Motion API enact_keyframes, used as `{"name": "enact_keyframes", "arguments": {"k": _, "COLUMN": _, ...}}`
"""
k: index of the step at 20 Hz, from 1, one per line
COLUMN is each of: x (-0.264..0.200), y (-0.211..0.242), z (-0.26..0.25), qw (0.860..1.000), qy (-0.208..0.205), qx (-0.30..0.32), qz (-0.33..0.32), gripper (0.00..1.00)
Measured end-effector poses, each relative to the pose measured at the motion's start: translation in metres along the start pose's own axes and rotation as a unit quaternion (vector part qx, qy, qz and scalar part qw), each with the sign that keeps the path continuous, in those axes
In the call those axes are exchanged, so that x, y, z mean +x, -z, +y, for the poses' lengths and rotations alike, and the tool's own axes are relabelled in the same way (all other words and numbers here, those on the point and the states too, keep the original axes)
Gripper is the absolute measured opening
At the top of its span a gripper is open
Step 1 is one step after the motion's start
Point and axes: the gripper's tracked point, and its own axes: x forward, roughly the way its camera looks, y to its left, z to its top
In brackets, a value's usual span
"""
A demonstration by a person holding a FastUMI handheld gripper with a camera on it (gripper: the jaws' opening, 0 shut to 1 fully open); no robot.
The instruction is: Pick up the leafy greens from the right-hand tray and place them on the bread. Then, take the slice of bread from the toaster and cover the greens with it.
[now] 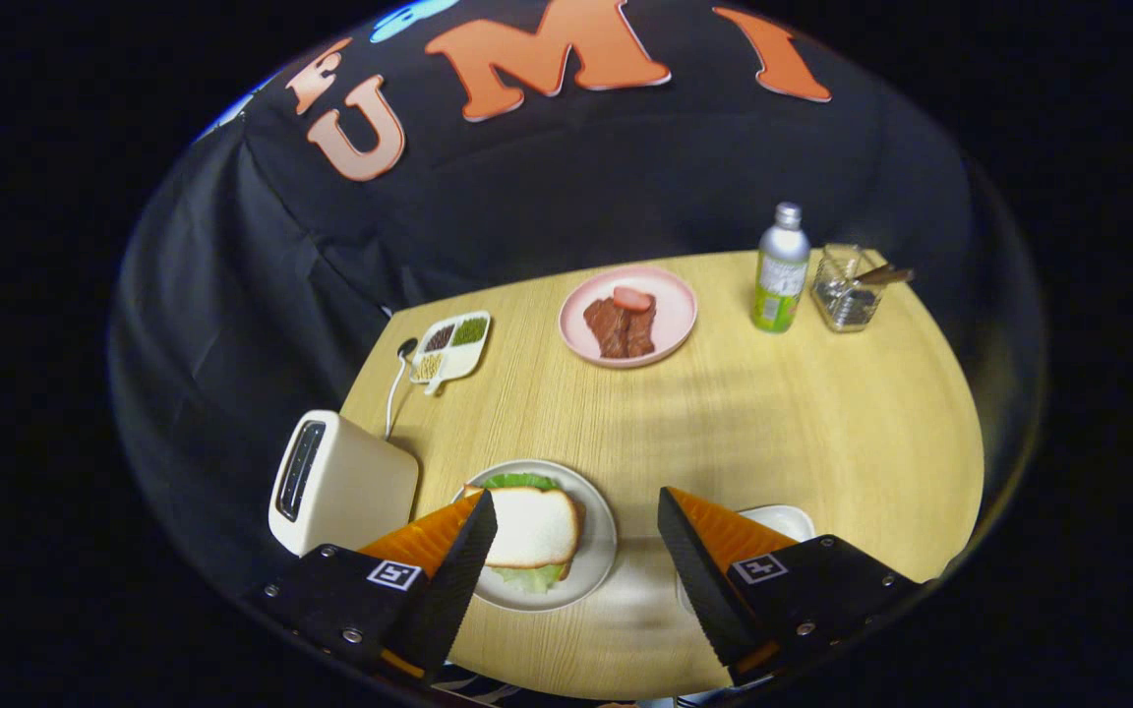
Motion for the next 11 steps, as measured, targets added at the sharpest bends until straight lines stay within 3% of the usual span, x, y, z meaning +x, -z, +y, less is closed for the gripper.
{"name": "enact_keyframes", "arguments": {"k": 4, "x": -0.072, "y": -0.043, "z": -0.026, "qw": 0.992, "qy": 0.058, "qx": -0.027, "qz": -0.109, "gripper": 0.98}}
{"name": "enact_keyframes", "arguments": {"k": 11, "x": -0.176, "y": -0.065, "z": -0.062, "qw": 0.959, "qy": 0.14, "qx": -0.063, "qz": -0.237, "gripper": 0.99}}
